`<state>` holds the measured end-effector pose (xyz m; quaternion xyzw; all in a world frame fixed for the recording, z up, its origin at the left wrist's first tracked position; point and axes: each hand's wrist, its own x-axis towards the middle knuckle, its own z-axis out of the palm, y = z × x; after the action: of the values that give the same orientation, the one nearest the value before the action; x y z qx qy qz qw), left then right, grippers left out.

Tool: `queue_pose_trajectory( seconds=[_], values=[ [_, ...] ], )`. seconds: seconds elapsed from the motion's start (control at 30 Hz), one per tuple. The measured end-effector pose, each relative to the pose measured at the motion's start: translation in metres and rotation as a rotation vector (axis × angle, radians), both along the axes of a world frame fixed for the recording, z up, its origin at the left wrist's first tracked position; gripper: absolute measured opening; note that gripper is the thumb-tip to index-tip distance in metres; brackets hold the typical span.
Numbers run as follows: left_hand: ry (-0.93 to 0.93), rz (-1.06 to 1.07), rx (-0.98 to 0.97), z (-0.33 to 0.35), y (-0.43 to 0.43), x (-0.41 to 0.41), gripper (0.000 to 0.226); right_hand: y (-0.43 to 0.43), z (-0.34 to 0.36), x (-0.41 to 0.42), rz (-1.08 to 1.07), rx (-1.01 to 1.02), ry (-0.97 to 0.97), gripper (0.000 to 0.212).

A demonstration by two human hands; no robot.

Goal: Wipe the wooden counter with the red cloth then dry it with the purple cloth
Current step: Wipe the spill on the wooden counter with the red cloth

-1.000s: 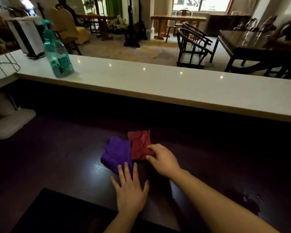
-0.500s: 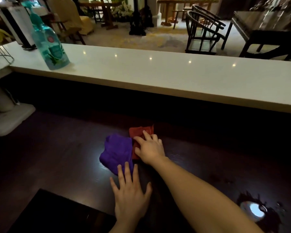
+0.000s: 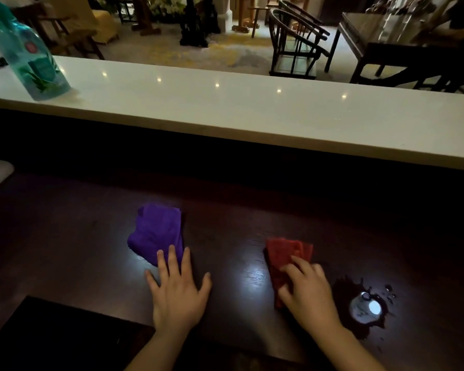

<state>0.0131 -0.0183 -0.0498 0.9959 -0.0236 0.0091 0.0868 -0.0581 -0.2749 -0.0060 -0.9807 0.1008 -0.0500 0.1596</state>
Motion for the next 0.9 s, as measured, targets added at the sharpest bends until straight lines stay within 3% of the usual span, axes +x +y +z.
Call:
queue_pose_trajectory(
  seconds=[0.1, 0.27, 0.43, 0.6, 0.8, 0.9],
  values=[
    [0.039, -0.007, 0.045, 0.005, -0.002, -0.001, 0.083, -0.027, -0.004, -0.024, -0.131, 0.003, -0.016, 0.039],
    [0.010, -0.079, 0.056, 0.017, -0.018, -0.009, 0.074, -0.018, -0.008, -0.010, -0.098, -0.202, 0.033, 0.075],
    [0.063, -0.135, -0.048, 0.014, -0.082, -0.012, 0.073, -0.034, -0.010, 0.035, -0.127, -0.257, 0.099, 0.067],
    [0.094, -0.140, 0.048, 0.002, -0.106, -0.012, 0.073, -0.026, -0.004, 0.054, -0.195, -0.218, 0.122, 0.060],
    [0.112, -0.132, 0.058, 0.003, -0.106, -0.013, 0.072, 0.025, -0.013, -0.046, 0.092, -0.167, 0.096, 0.059],
    [0.096, -0.135, 0.048, 0.005, -0.105, -0.012, 0.071, 0.012, -0.009, -0.077, 0.137, -0.125, 0.102, 0.056]
  ],
)
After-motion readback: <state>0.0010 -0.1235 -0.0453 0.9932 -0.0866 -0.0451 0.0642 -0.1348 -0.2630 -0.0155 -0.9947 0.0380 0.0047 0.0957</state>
